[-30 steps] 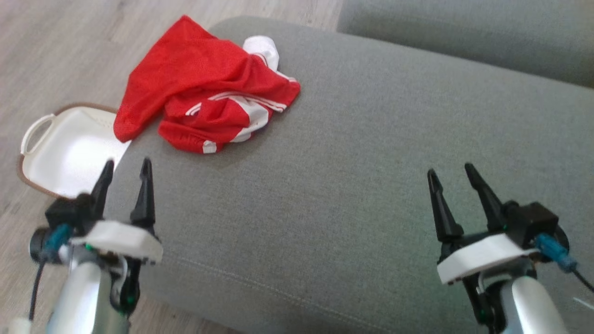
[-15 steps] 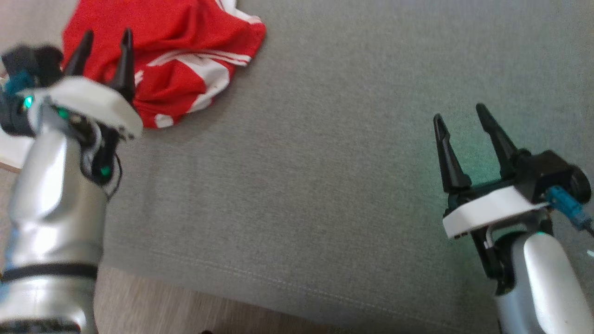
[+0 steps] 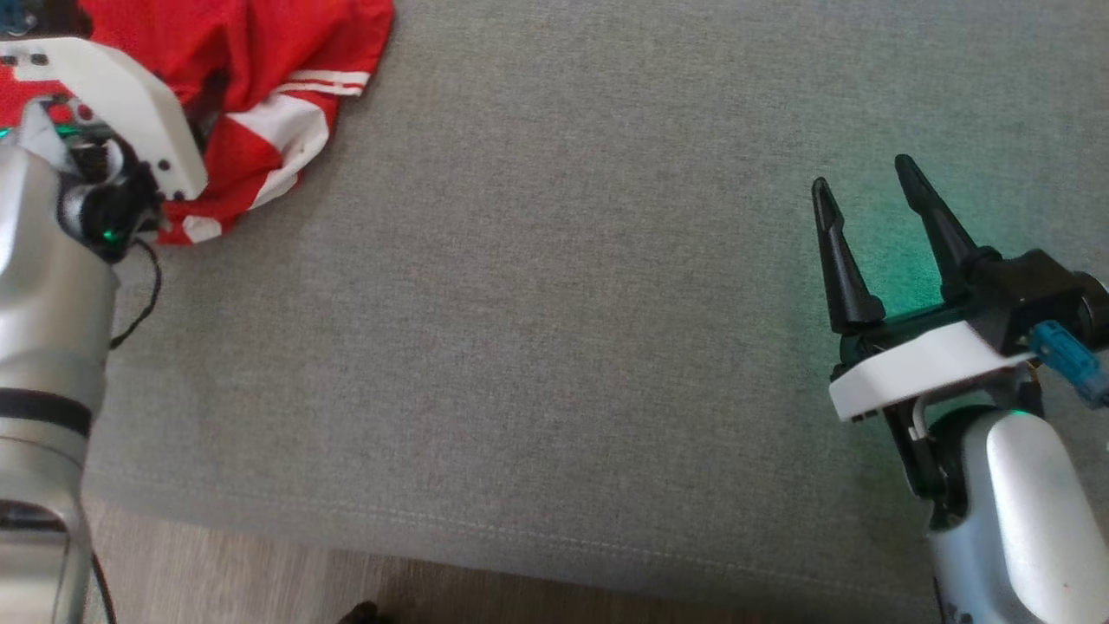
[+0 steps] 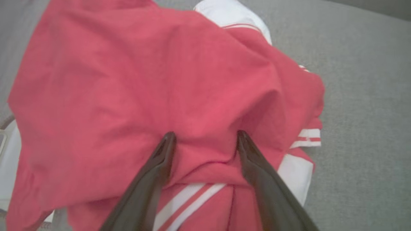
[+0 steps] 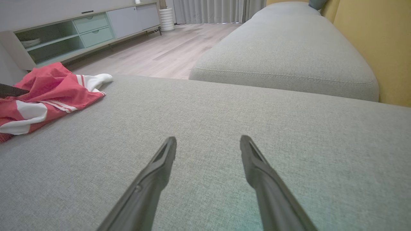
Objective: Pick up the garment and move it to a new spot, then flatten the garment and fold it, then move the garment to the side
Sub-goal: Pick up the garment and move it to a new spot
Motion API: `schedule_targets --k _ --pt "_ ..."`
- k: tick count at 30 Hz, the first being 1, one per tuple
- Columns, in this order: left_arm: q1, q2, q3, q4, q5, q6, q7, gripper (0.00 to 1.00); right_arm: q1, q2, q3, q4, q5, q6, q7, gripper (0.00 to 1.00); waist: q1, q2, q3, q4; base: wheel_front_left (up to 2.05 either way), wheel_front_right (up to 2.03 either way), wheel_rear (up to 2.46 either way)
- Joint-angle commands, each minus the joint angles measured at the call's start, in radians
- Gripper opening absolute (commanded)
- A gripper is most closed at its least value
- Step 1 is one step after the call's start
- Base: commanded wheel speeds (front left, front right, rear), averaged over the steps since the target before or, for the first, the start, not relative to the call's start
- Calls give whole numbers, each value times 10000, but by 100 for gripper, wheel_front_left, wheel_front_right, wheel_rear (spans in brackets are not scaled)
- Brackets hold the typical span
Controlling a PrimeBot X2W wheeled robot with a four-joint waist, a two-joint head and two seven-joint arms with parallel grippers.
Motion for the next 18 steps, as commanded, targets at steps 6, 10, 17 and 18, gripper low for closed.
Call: schedule_targets --k 6,10,17,18 --pt "-746 1124 -247 55 -499 15 28 0 -103 42 267 -513 -97 -7 82 100 -1 0 60 -149 0 0 0" --pt "-940 1341 -439 10 -440 15 -1167 0 -108 42 203 -577 -204 -7 51 100 -1 0 -29 -178 0 0 0" --pt "-1335 1504 -275 -97 -20 404 -4150 0 79 129 -39 -556 -81 -7 -201 100 -1 0 -776 -182 0 0 0" --pt "-1346 1508 -253 -175 8 460 -4437 0 120 140 -75 -566 -85 -7 -225 100 -1 0 -888 -183 0 0 0"
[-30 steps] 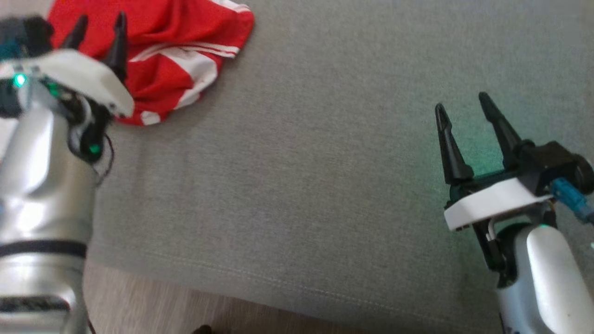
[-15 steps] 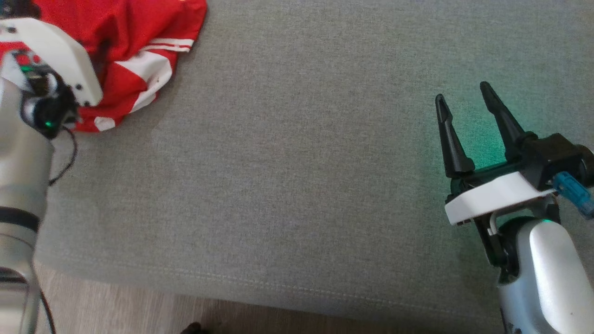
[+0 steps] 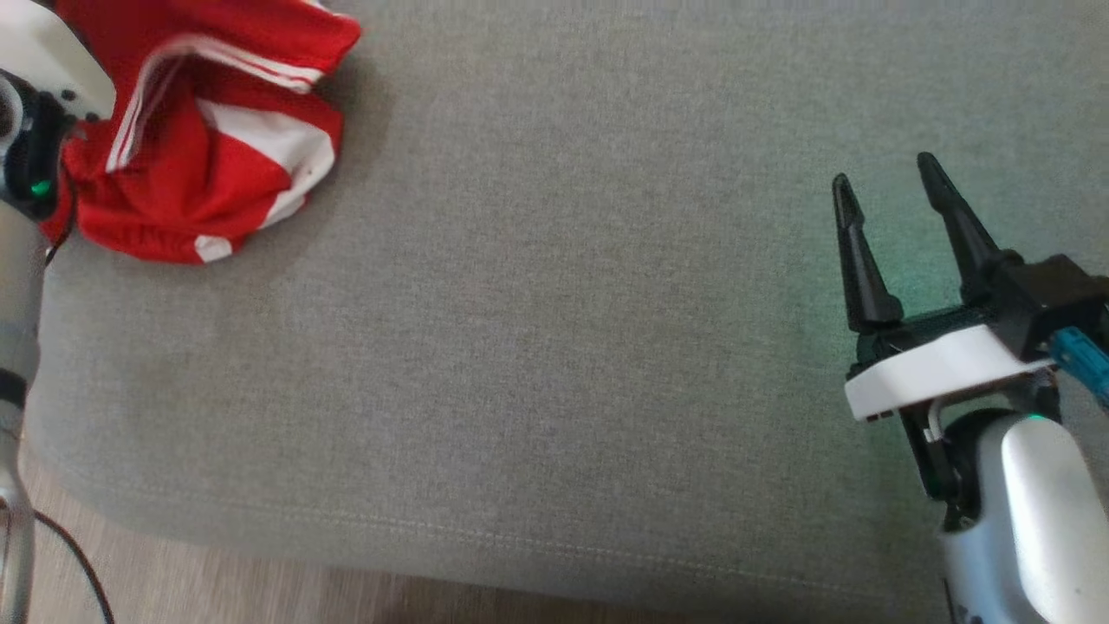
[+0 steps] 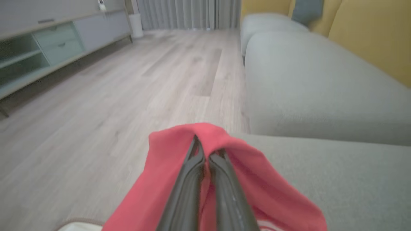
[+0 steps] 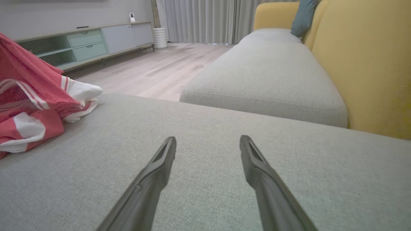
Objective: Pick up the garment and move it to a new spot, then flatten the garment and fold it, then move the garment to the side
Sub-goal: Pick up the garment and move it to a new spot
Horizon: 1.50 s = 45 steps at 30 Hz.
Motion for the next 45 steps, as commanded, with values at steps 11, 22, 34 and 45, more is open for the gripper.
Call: schedule_targets --k 11,22,34,45 --pt "1232 528 599 -3123 155 819 -1192 0 720 205 -43 -494 429 -7 -407 100 0 0 -1754 -516 0 0 0" --pt "4731 -211 -434 -8165 36 1906 -134 0 1174 216 118 -760 1055 -7 -489 100 0 0 -2121 -2129 0 0 0" --pt "4688 -1722 -2091 -8535 88 1597 517 0 1122 217 247 -672 1399 -7 -735 100 0 0 -1460 -4196 0 0 0" --pt "4743 -2103 -3150 -6527 202 1011 891 84 1056 217 173 -334 1641 -7 -1110 100 0 0 -694 -4324 0 0 0"
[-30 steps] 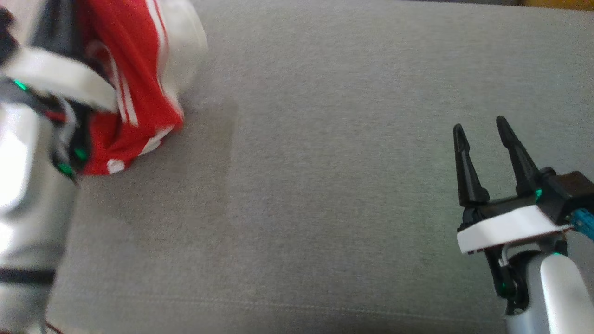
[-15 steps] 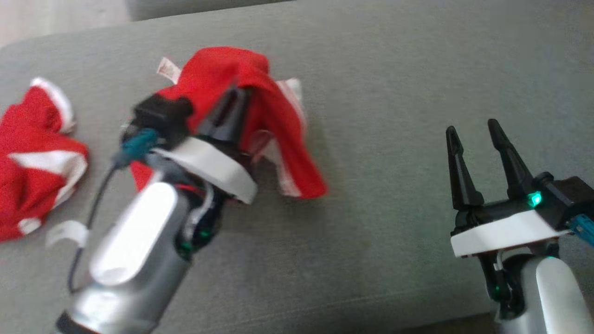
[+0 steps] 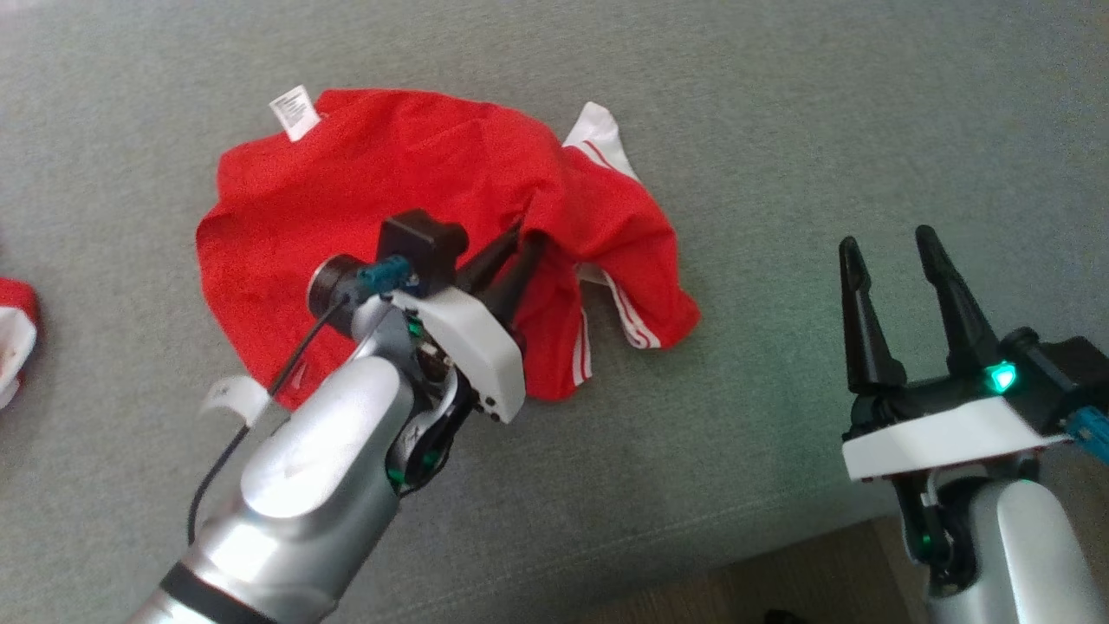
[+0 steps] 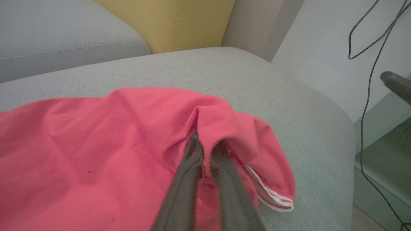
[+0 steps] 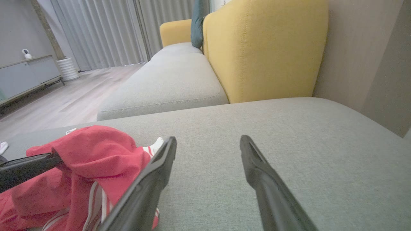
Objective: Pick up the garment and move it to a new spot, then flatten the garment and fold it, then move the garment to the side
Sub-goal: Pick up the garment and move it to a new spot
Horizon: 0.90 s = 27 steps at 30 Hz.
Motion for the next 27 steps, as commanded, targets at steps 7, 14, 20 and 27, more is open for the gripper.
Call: schedule_targets --k 7,14,20,27 --pt "617 455 410 -1102 160 143 -969 100 -350 -34 230 -72 23 -7 -139 100 -1 0 -232 706 0 0 0" --pt "1572 1235 1351 -2105 198 1051 -1820 100 -279 -34 43 -95 -169 -7 52 100 -1 0 -653 1660 0 0 0" --pt "2340 1780 2731 -2350 164 1762 -2147 100 -140 -34 -154 -104 -321 -7 244 100 -1 0 -1045 2232 0 0 0" --pt "3245 2096 3933 -2776 685 1909 -2183 100 176 -34 -396 45 -469 -7 392 100 -1 0 -1562 2525 0 0 0"
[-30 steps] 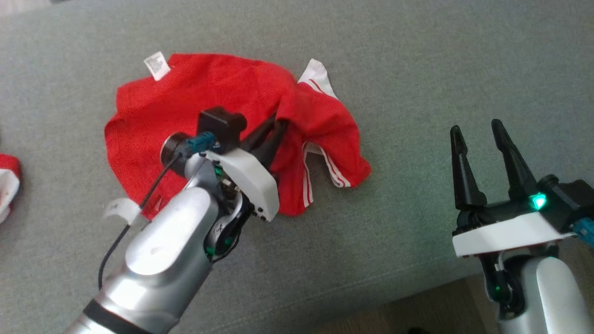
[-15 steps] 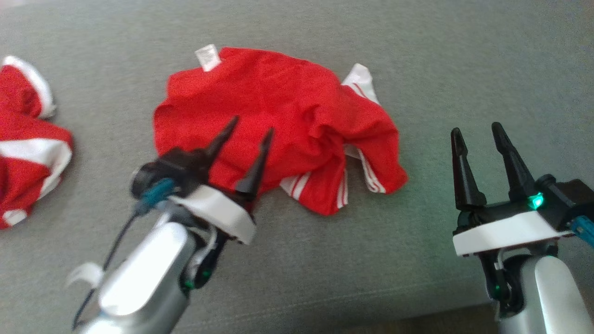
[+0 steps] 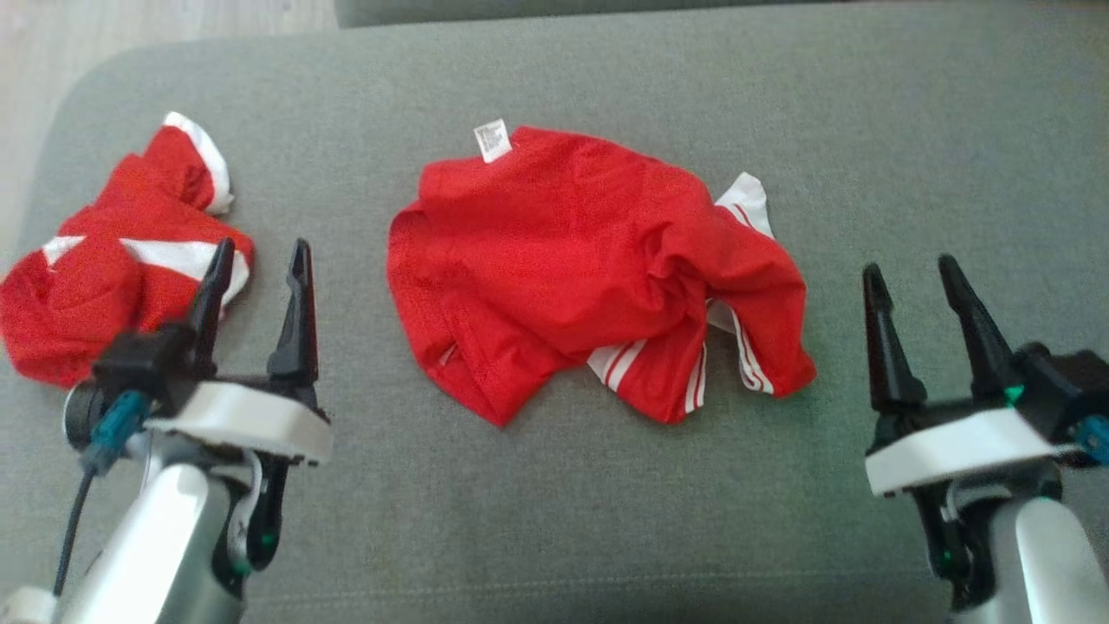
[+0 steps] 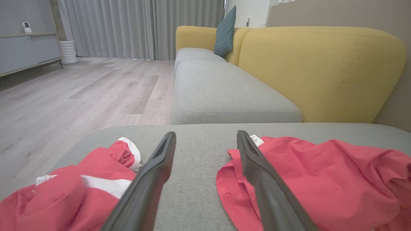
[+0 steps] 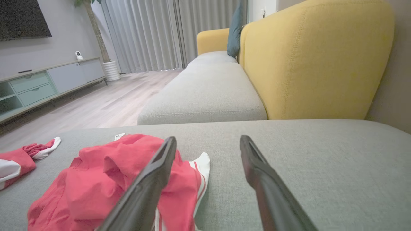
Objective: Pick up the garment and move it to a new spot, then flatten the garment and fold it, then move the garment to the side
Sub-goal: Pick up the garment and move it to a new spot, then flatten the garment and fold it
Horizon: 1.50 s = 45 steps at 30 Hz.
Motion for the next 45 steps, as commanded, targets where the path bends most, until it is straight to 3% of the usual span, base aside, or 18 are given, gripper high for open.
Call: schedule_targets --k 1,20,45 --pt "-54 313 576 -443 175 -59 -117 100 82 -41 91 -276 -71 -7 47 100 0 -1 -242 134 0 0 0" --pt "1624 152 953 -497 834 -313 -119 100 1426 -41 -85 -695 188 -7 445 100 0 -1 -1421 70 0 0 0" --pt "1399 29 696 -235 889 -266 -113 100 1442 -41 -3 -682 188 -7 553 100 0 -1 -1416 62 0 0 0"
